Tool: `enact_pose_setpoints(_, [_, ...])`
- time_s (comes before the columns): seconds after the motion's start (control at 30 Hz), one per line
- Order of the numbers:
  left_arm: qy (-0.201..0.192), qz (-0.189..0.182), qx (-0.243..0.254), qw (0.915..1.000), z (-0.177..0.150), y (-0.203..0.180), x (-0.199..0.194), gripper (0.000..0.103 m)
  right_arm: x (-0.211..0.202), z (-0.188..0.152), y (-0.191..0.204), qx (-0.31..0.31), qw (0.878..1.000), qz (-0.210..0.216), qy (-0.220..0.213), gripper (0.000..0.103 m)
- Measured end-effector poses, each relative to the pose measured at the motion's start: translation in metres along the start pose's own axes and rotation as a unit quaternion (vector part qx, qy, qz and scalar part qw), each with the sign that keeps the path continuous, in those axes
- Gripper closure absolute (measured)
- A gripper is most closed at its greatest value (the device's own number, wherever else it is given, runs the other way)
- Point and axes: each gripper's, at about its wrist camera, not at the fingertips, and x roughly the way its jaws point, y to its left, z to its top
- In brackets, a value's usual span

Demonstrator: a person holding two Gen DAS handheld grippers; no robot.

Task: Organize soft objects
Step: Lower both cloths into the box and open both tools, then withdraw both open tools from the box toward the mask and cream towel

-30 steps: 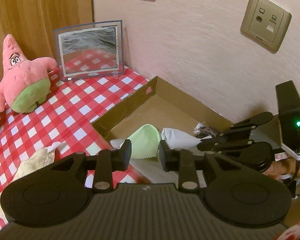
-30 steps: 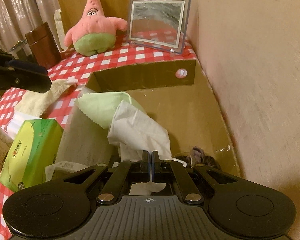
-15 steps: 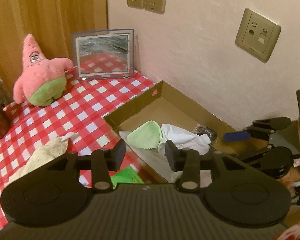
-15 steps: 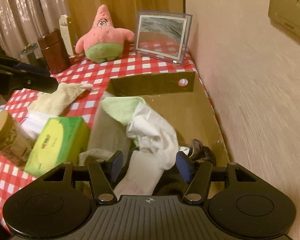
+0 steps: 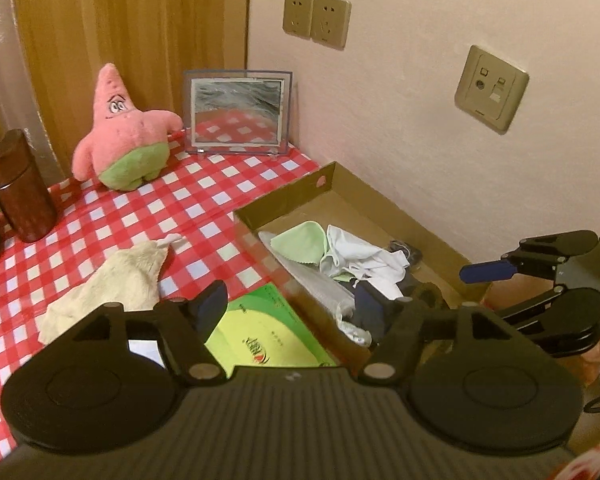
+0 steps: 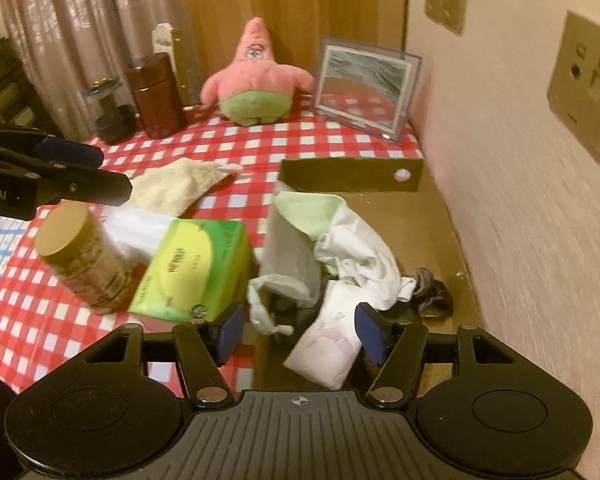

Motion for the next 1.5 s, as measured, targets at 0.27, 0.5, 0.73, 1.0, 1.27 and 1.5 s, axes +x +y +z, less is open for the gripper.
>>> enact_pose_setpoints(0.27, [-0.016,0.008,-0.004,0.9998,-0.014,0.006,-0.035,0.024,-0.014,0.004,0.031,-0.033,0.999,0.007,-0.007,0.039])
enact_pose_setpoints(0.5, [-0.032,0.017,-0.015,0.9992,-0.021,0.022,-0.063,0.02,-0.019,0.009,0.051,-0.048,0.999,0.018,-0.015,0.036])
enact_pose_setpoints(0.73, [-0.041,0.037,-0.026,0.9981,-0.026,0.054,-0.097,0.019,-0.023,0.017,0.061,-0.059,0.997,0.03,-0.027,0.031])
enact_pose_setpoints(1.0, [-0.044,0.072,-0.046,0.9954,-0.034,0.112,-0.131,0.019,-0.014,0.026,0.073,-0.08,0.995,0.044,-0.029,0.03])
enact_pose_setpoints(1.27, [-0.02,0.107,-0.035,0.9934,-0.039,0.168,-0.134,0.019,0.005,0.04,0.082,-0.129,0.99,0.057,-0.026,0.03])
enact_pose_setpoints(1.5, [0.009,0.118,-0.01,0.993,-0.047,0.205,-0.118,0.019,0.034,0.057,0.099,-0.239,0.967,0.08,-0.028,0.03])
